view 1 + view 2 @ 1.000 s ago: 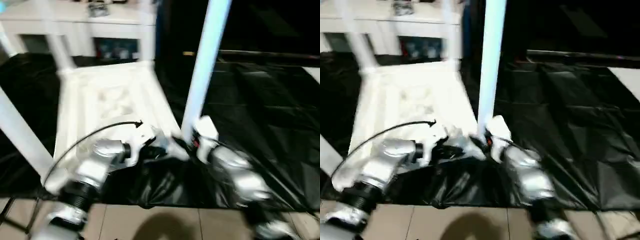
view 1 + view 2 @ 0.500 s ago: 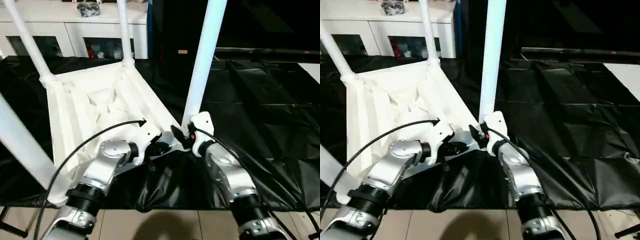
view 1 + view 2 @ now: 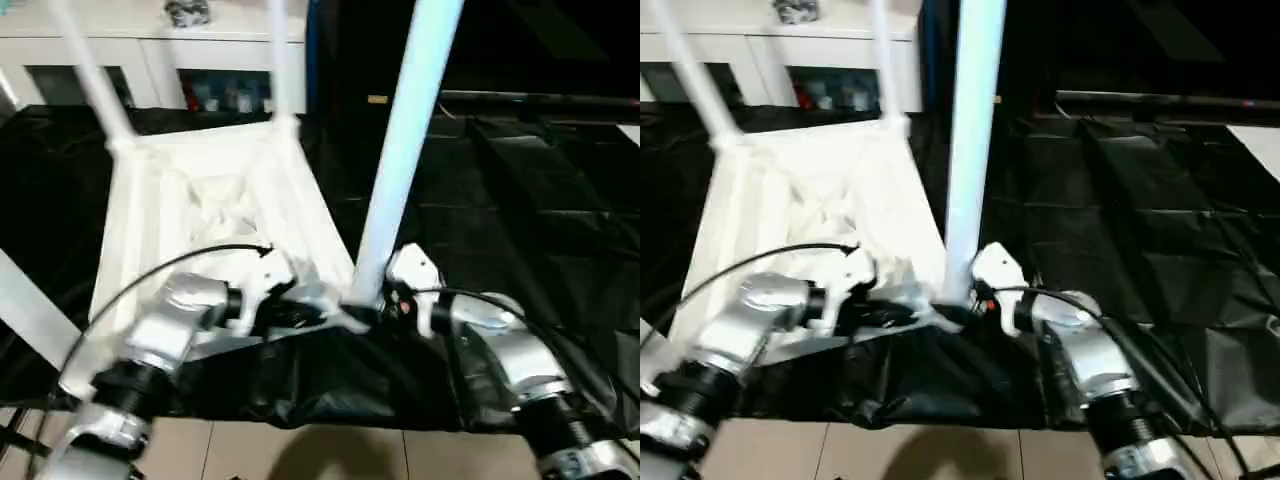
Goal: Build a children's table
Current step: Rotate leg to tighten
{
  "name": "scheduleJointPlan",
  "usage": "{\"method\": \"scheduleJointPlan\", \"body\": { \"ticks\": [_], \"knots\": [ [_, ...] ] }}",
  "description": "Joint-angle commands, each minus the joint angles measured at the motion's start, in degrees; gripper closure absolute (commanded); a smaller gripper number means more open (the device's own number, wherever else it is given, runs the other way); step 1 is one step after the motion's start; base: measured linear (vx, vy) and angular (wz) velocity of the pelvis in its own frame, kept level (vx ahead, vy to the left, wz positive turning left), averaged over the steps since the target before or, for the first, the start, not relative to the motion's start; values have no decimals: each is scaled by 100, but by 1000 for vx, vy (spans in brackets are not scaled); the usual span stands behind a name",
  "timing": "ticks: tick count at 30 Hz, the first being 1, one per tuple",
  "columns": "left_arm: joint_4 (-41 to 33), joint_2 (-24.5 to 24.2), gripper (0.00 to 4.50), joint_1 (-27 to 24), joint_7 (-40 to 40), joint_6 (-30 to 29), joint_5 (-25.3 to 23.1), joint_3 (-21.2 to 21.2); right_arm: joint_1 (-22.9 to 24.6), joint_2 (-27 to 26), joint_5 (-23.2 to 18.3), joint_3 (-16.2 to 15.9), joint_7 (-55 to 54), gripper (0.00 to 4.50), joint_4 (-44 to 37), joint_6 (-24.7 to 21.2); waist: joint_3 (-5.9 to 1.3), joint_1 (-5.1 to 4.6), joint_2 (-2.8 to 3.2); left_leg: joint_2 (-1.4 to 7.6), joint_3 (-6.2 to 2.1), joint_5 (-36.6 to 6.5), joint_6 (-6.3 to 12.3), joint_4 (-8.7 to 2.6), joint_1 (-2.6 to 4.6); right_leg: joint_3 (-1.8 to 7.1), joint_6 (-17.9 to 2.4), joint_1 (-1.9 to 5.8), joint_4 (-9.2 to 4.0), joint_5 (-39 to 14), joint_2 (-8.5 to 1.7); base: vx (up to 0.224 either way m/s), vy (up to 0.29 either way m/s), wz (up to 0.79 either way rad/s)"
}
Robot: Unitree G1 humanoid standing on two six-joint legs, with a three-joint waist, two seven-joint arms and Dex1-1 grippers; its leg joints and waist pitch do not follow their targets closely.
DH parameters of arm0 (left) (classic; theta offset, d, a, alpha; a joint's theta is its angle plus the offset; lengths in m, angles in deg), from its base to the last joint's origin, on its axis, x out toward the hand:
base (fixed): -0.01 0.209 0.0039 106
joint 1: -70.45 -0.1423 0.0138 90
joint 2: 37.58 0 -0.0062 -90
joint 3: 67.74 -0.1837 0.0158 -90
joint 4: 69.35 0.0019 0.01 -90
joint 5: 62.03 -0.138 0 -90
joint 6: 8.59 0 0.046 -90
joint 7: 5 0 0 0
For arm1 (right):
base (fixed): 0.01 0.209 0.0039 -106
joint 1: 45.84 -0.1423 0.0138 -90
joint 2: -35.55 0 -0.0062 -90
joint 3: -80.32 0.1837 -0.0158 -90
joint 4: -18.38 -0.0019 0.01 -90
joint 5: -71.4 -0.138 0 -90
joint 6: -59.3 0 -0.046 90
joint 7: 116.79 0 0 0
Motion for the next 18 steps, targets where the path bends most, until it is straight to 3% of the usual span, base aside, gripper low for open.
{"method": "scheduleJointPlan", "body": {
  "ticks": [1, 3, 4, 11, 18],
  "knots": [
    [137, -29, 450, 300, -154, 117, 71, -14, 143, 83, 15, -506, 554, 135, 10, -42, -277, -1, 1, 108, 19, -1601, 202, -334, 37, 216, -1126, 256, -433, -1509, -343, 0, 0, 0],
    [185, -35, 450, 333, -196, 121, 80, -10, 141, 100, 21, -528, 610, 135, 11, -34, -275, 14, -4, 104, 19, -1603, 184, -336, 35, 220, -1082, 258, -439, -1610, -347, 0, 0, 0],
    [227, -50, 450, 357, -222, 147, 78, -8, 143, 96, 15, -541, 631, 161, -2, -58, -280, 8, -60, 102, 19, -1573, 184, -334, 20, 219, -1064, 271, -440, -1623, -353, 0, 0, 0],
    [495, -90, 450, 459, -294, 322, 78, -14, 72, 29, 37, -584, 656, 203, 73, -47, -294, 34, -49, 94, 15, -1373, 210, -321, 3, 213, -1075, 284, -410, -1449, -361, 0, 0, 0],
    [438, -120, 450, 341, -280, 357, 71, 22, 125, -12, 14, -556, 646, 230, 50, -57, -282, 24, -84, 100, 13, -1444, 192, -331, 13, 216, -974, 263, -437, -1755, -365, 0, 0, 0]
  ]
}}
